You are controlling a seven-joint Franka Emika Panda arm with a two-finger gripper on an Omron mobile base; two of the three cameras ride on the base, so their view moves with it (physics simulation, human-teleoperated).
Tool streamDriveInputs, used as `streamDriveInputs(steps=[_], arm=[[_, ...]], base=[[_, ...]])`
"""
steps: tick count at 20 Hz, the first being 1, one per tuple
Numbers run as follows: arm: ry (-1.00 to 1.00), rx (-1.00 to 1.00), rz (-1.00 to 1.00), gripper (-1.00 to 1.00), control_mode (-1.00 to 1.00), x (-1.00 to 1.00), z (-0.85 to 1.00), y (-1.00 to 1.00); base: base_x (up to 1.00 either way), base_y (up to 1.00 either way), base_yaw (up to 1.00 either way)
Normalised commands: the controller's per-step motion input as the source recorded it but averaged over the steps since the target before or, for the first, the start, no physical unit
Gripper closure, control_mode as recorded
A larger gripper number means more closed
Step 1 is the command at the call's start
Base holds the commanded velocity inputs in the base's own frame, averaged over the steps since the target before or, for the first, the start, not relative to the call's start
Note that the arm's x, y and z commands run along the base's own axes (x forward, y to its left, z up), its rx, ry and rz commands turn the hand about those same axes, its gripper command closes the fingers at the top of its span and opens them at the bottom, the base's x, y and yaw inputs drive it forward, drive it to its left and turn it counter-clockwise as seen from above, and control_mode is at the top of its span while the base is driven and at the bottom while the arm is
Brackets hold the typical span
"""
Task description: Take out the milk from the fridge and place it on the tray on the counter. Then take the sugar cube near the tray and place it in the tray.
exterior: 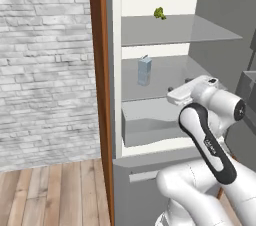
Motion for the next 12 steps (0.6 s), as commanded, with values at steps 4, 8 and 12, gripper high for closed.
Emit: streamDriveInputs(steps=[4,8,12], arm=[[0.01,0.00,0.11,-1.00,-1.00,0.27,0.02,-0.10],[0.00,0.02,0.12,-1.00,-1.00,0.31,0.01,-0.20],[0.01,0.05,0.09,-1.00,-1.00,0.35,0.12,-0.22]], base=[[0.00,0.00,0.00],[0.00,0.00,0.00],[0.00,0.00,0.00]])
